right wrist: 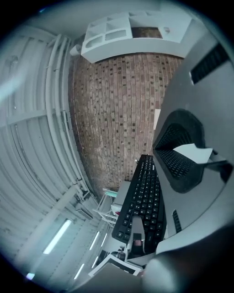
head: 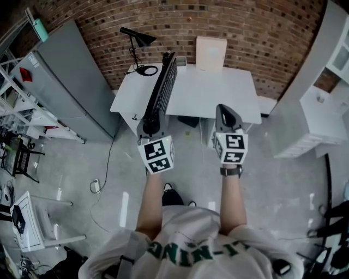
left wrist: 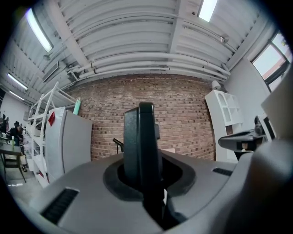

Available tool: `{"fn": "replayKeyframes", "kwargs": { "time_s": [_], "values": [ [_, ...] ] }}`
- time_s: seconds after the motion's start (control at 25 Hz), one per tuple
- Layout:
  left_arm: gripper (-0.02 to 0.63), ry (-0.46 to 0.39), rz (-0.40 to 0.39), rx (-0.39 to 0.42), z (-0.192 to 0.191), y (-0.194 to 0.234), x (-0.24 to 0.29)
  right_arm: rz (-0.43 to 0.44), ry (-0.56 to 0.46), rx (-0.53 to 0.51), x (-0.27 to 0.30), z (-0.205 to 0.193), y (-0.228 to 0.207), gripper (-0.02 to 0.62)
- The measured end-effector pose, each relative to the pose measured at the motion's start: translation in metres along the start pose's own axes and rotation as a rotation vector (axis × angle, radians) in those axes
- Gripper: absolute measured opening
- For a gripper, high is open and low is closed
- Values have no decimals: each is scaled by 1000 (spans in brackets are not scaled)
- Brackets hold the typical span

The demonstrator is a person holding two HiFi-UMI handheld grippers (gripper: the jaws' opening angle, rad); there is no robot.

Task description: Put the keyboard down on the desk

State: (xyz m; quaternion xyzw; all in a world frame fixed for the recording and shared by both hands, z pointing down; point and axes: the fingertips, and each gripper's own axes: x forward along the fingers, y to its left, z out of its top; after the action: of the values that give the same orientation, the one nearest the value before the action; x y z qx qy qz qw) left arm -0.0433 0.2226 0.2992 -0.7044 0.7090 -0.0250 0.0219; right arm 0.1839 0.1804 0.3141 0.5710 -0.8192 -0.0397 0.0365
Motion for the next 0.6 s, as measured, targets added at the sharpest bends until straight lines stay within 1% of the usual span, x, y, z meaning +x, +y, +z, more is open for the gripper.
{"fn": "replayKeyframes", "kwargs": {
  "time_s": [0.16, 0.32, 0.44, 0.6],
  "values": [
    [66, 13, 15, -11, -8, 8, 8, 34, -2, 72, 16, -12, 10, 3],
    [66, 12, 4, -23, -16, 16, 32, 22, 24, 128, 45, -32, 9, 3],
    [66, 12, -12, -30, -24, 24, 66, 24, 37, 138, 78, -40, 8, 3],
    [66, 15, -40, -31, -29, 28, 125, 29, 28, 144, 132, -35, -2, 3]
  ]
}}
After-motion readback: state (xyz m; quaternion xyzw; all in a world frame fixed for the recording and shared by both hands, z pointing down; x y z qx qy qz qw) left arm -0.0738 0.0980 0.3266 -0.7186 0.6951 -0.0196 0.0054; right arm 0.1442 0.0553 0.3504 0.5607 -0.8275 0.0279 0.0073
